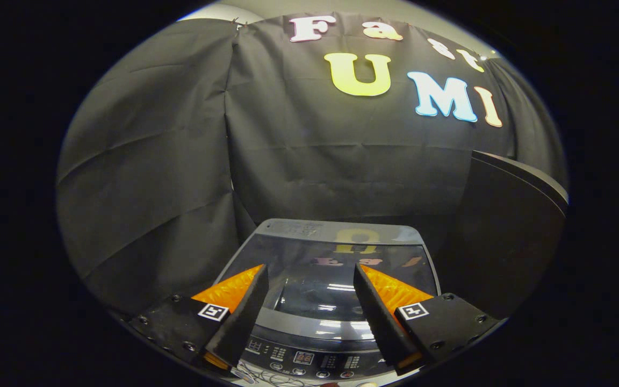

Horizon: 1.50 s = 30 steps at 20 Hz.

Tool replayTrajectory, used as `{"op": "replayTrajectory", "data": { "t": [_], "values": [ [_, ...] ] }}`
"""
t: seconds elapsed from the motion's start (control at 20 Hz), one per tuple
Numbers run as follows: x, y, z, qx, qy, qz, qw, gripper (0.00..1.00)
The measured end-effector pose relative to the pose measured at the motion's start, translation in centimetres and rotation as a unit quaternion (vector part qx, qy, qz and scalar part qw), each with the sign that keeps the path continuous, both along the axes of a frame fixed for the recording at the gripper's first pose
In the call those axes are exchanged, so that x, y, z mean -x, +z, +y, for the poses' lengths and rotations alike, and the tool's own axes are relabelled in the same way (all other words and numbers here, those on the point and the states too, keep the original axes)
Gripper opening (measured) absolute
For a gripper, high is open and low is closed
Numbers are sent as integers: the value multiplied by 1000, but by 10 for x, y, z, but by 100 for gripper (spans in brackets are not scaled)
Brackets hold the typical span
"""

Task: Put the clothes into the washing machine and then close the washing machine lid.

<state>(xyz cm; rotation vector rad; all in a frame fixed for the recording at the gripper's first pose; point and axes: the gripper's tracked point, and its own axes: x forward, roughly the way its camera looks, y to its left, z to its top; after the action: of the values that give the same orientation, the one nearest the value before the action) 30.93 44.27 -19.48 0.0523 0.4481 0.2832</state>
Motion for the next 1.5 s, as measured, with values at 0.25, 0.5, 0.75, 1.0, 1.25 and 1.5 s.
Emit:
{"op": "replayTrajectory", "data": {
  "t": [0.25,0.5,0.75,1.0,1.25,1.5],
  "values": [
    [30,54,-10,-13,6,-45,999,98],
    [64,113,-35,-30,-1,-87,996,98],
    [97,167,-74,-37,-8,-125,991,98],
    [124,215,-138,-31,-30,-170,985,98],
    [145,228,-214,-14,-53,-184,981,98],
    [170,233,-290,12,-76,-189,979,98]
  ]
}}
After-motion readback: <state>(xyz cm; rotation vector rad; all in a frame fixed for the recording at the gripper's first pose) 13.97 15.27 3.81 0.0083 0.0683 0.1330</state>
